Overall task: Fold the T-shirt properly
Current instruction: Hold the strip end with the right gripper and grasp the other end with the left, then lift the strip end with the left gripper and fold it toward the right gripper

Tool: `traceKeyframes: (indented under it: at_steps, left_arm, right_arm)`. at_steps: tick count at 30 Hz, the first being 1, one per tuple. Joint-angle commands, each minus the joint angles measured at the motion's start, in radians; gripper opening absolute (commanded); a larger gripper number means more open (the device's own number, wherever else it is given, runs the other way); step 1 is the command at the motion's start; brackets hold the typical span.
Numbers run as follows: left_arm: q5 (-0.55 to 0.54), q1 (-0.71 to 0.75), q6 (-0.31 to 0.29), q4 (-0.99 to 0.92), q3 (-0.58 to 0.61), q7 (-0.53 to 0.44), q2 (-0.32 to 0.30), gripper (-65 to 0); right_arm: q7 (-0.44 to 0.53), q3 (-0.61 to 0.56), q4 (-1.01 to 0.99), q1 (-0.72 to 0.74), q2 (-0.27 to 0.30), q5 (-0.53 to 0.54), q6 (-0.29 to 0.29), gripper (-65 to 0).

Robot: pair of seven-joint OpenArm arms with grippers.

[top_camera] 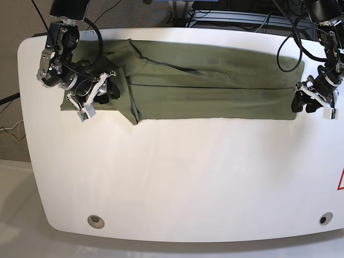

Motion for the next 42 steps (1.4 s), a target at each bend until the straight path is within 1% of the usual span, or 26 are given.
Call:
traceKeyframes:
  at_steps: [1, 3, 7, 9, 17, 29, 31, 33, 37, 41, 42]
  left_arm:
    - [-0.017, -0.007, -0.007, -0.031, 0.010, -0.008, -0.035, -24.1]
    - [-0.016, -0.010, -0.007, -0.064, 0.025, -0.014, -0.041, -20.5]
    - [-0.007, -0.013, -0.007, -0.117, 0.063, -0.037, -0.053, -18.0]
    - [-0.001, -0.023, -0.007, -0.135, 0.094, -0.048, -0.057, -16.3]
    - [0.013, -0.022, -0.007, -0.131, 0.105, -0.055, -0.053, -16.3]
    - [0.000, -0.022, -0.004, -0.078, 0.052, -0.043, -0.051, -17.0]
    - [0.009, -0.030, -0.004, -0.085, 0.070, -0.053, -0.042, -20.7]
    - [0.010, -0.031, -0.006, -0.088, 0.073, -0.059, -0.040, -25.8]
    - [0.007, -0.034, -0.007, -0.096, 0.077, -0.068, -0.032, -39.1]
    - [0.003, -0.042, -0.003, -0.109, 0.083, -0.047, -0.021, -49.1]
    - [0.002, -0.043, -0.003, -0.111, 0.088, -0.047, -0.018, -47.3]
  right_arm:
    - [0.009, 0.005, 0.005, 0.013, -0.002, 0.016, 0.006, -42.4]
    - [0.008, 0.005, 0.000, 0.011, -0.008, 0.014, 0.006, -43.6]
    - [0.007, 0.003, -0.003, 0.007, -0.009, 0.014, 0.006, -45.8]
    - [0.005, 0.003, -0.007, 0.010, -0.005, 0.019, 0.006, -44.3]
    - [0.000, 0.004, -0.011, 0.014, -0.001, 0.025, 0.006, -43.2]
    - [-0.001, 0.007, -0.007, 0.012, -0.007, 0.016, 0.006, -42.8]
    - [-0.001, 0.006, -0.003, 0.009, -0.001, 0.016, 0.006, -43.1]
    - [-0.002, 0.005, -0.002, 0.009, -0.001, 0.016, 0.006, -43.1]
    - [-0.001, 0.003, -0.002, 0.008, -0.001, 0.015, 0.006, -42.9]
    - [0.000, 0.005, -0.006, 0.007, -0.003, 0.014, 0.006, -43.1]
    - [0.000, 0.005, -0.005, 0.007, -0.003, 0.015, 0.006, -43.1]
